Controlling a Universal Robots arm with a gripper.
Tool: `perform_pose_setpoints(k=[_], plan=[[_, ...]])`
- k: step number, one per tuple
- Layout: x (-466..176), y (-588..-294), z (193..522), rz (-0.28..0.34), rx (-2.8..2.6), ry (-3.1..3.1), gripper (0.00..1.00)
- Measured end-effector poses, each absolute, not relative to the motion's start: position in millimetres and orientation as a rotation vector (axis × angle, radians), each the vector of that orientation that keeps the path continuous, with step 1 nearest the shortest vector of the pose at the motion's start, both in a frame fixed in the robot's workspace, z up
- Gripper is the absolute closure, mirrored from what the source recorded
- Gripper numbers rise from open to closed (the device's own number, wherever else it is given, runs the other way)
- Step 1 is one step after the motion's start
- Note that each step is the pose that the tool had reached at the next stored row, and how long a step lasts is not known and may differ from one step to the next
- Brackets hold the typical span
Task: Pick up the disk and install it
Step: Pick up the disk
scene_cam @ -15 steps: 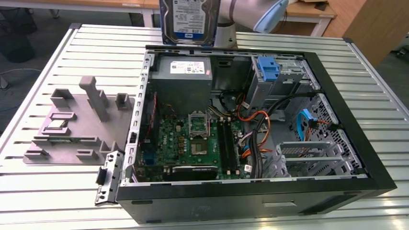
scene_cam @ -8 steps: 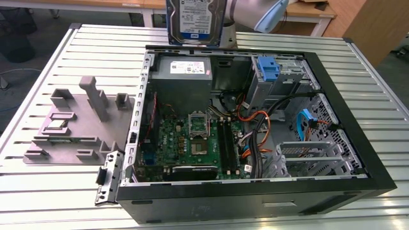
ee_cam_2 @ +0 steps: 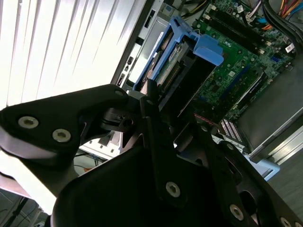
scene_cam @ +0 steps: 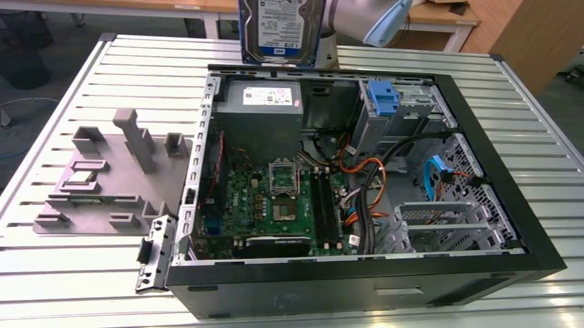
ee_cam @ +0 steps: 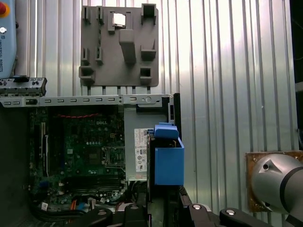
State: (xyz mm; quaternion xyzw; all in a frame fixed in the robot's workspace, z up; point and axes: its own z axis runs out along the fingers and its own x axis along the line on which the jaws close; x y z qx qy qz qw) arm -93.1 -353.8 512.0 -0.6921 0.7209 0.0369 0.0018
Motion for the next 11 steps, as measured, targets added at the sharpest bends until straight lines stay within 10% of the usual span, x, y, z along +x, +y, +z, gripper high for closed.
perform_pose_setpoints(k=[11], plan=[[-93.2,-359.2,512.1,0.116,-2.172,2.262,0.65]])
